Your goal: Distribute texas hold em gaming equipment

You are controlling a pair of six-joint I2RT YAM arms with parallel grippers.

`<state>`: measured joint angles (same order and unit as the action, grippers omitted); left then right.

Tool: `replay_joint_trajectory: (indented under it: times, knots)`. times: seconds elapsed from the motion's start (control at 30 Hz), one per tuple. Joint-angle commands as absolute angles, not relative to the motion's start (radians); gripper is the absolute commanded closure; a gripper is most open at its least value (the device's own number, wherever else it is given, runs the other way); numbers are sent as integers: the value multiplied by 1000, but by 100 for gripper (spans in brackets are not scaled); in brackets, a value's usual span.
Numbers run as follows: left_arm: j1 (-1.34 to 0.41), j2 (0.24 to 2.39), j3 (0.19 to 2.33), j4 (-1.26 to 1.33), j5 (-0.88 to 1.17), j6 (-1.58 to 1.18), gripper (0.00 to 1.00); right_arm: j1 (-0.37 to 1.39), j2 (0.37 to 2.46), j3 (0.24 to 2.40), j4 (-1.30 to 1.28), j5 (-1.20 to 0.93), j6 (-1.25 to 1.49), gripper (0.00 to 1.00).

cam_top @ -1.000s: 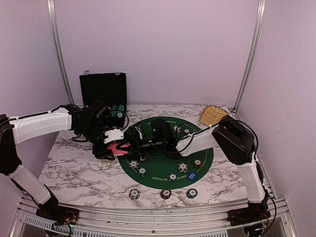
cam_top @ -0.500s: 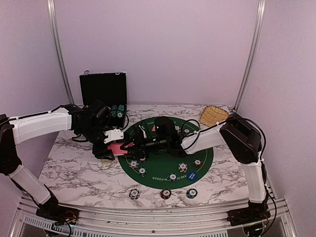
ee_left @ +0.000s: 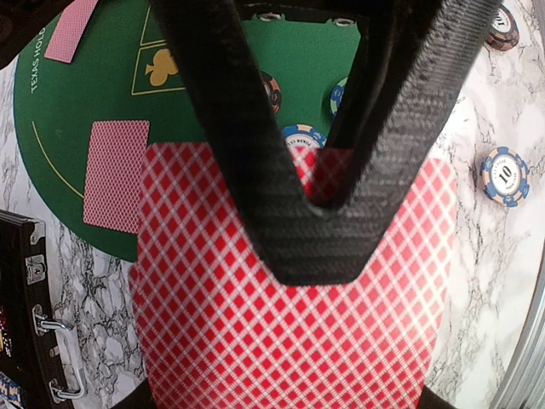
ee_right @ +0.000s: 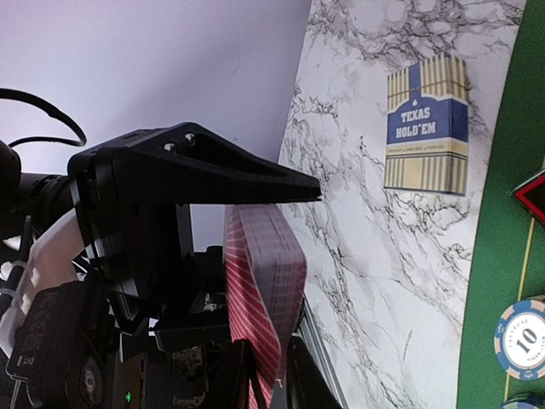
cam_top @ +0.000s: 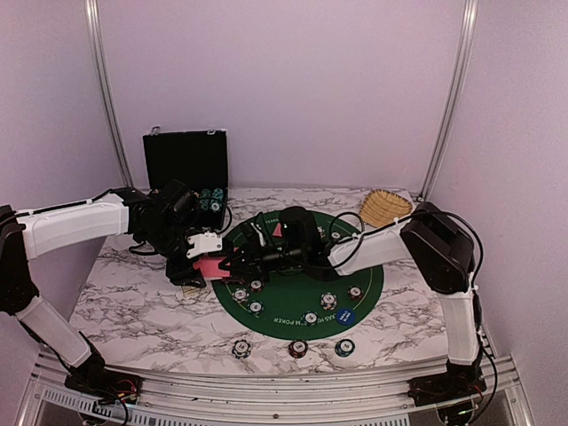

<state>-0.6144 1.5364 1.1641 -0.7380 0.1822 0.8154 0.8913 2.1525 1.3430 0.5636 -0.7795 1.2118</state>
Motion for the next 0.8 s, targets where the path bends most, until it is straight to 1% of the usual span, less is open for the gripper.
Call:
replay_joint_trajectory:
  times: [0.0, 0.47, 0.77]
  knots:
    - [-614, 1518, 1177, -741, 179, 821, 59, 883, 2110, 1332, 563, -791, 1215, 87]
    - [-614, 1523, 1178, -740, 174, 826, 59, 871, 2077, 1307, 551, -796, 1208, 91]
    - [-614, 1523, 1178, -741, 177, 825, 59, 853, 2053, 1261, 545, -813, 1187, 89]
